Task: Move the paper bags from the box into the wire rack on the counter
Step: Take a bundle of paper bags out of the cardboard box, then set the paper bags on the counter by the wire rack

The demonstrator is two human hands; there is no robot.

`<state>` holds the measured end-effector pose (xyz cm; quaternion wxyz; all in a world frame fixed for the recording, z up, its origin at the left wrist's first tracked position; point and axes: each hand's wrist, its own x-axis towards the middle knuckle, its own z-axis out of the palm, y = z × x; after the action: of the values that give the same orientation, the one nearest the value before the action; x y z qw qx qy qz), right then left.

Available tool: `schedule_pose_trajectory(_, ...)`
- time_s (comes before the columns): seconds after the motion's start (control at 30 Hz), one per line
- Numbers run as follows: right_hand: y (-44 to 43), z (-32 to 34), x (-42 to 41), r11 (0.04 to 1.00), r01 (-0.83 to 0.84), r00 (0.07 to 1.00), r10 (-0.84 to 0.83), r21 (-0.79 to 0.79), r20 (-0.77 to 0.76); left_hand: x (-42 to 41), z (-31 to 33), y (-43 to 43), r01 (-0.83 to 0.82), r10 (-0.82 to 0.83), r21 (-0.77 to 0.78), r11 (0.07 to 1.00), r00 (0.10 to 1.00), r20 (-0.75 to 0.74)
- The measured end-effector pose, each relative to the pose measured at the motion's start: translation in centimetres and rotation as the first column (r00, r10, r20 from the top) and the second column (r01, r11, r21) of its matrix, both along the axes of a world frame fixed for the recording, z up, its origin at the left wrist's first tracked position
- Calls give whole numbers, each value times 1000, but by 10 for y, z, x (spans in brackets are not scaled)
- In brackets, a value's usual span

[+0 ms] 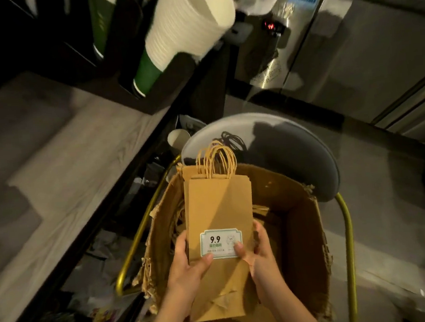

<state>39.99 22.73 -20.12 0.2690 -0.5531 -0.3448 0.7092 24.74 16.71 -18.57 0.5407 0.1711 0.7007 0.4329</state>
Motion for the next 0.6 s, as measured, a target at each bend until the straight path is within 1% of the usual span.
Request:
schedule_pose_trajectory(0.07,3,27,-6,1000,18,1000,-18,13,-6,-5,22,0,-9,8,64,998,1000,8)
schedule_pose_trajectory(0.17,11,60,-21,997,-5,1000,6,75,-11,-19,56,0,-48,44,165,985,999,32)
schedule_pose_trajectory(0.3,17,97,-54,975,-106,994,103,196,26,-46,91,-2,-111,115,267,957,993,-1)
schedule_pose_trajectory(0.33,18,109,-69,960,-148,989,147,236,23,-58,102,-6,-135,143,299,945,990,-4)
schedule_pose_trajectory(0.43,21,132,-102,923,-204,975,220,325,-14,-85,124,-15,-172,192,356,919,981,-21)
schedule_pose_trajectory(0.53,18,149,-133,905,-250,956,287,346,-61,-108,142,-27,-217,264,388,896,962,-70)
schedule_pose_trajectory(0.6,11,165,-162,878,-286,944,327,384,-45,-131,152,-39,-261,328,417,870,940,-96)
